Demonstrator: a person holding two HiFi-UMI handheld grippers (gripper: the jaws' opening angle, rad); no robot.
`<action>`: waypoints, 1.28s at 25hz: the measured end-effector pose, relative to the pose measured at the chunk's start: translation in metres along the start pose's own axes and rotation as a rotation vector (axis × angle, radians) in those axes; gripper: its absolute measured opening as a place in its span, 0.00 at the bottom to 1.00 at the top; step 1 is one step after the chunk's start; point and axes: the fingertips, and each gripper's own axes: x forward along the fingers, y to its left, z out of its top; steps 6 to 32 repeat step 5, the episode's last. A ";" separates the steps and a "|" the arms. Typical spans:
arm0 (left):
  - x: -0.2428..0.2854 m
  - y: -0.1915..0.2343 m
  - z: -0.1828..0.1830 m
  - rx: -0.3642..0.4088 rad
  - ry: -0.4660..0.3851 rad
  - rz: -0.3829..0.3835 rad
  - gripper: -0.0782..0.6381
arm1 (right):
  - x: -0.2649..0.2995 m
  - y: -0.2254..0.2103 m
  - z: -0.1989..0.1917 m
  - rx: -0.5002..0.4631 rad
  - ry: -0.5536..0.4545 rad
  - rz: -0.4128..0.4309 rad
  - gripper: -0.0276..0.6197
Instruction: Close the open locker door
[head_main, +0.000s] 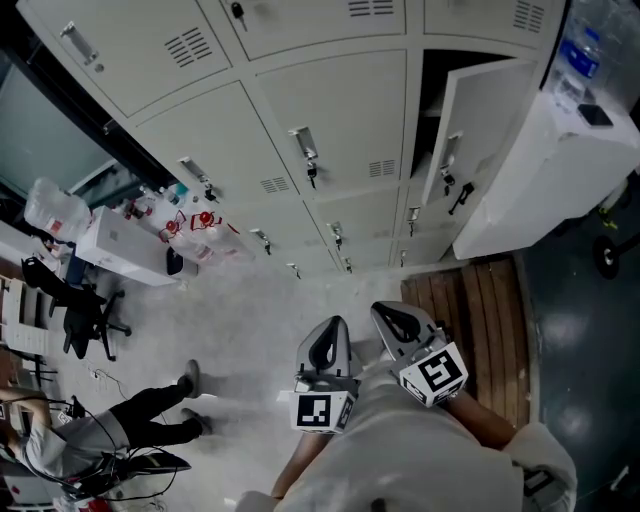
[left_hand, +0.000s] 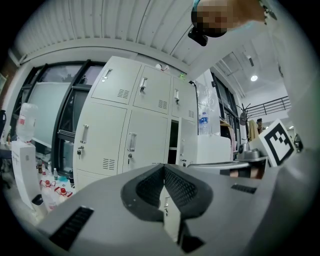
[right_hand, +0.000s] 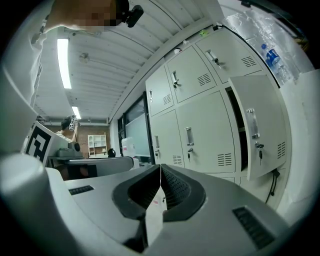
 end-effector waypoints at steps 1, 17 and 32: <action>0.000 0.000 0.000 0.001 0.002 0.000 0.12 | 0.000 -0.001 0.000 -0.003 0.002 -0.001 0.09; 0.002 -0.001 0.000 0.000 0.000 0.003 0.12 | 0.000 -0.003 0.002 -0.026 0.023 0.002 0.09; 0.002 -0.001 0.000 0.000 0.000 0.003 0.12 | 0.000 -0.003 0.002 -0.026 0.023 0.002 0.09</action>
